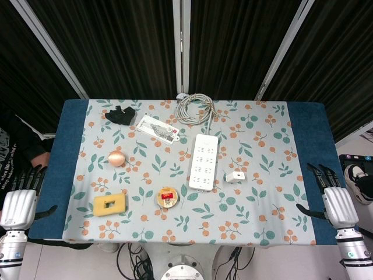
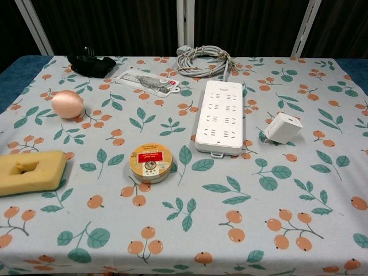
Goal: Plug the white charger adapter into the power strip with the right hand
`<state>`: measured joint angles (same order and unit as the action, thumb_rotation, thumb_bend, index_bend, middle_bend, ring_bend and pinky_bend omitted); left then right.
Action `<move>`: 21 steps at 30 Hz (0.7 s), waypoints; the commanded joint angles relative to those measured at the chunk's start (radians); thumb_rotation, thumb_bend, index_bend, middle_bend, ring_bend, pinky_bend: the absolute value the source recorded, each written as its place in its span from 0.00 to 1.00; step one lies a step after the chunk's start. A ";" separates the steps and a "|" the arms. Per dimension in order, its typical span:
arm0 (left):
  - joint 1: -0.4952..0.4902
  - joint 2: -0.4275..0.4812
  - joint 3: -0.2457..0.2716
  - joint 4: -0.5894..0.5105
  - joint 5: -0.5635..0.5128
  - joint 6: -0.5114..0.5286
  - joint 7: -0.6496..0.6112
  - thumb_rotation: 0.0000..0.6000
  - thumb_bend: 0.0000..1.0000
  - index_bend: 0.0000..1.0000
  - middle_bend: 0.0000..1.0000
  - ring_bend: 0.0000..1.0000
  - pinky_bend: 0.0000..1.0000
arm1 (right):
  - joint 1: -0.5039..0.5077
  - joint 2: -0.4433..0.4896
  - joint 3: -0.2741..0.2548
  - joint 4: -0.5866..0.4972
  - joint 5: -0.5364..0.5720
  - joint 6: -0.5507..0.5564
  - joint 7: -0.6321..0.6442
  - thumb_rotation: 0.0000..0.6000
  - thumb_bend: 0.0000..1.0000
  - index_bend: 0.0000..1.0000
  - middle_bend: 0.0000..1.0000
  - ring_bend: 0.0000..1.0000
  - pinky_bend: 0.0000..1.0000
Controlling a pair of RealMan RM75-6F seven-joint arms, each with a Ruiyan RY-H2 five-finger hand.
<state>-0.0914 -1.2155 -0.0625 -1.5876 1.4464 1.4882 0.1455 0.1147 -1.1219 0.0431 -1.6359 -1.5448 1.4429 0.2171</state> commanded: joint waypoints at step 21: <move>-0.002 -0.009 0.007 -0.001 0.021 0.006 -0.001 1.00 0.00 0.08 0.03 0.00 0.00 | 0.173 -0.132 0.066 0.032 0.070 -0.236 -0.024 1.00 0.05 0.08 0.20 0.00 0.01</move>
<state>-0.0934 -1.2241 -0.0553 -1.5890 1.4669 1.4939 0.1441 0.2430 -1.2080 0.0846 -1.6294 -1.5016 1.2581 0.1824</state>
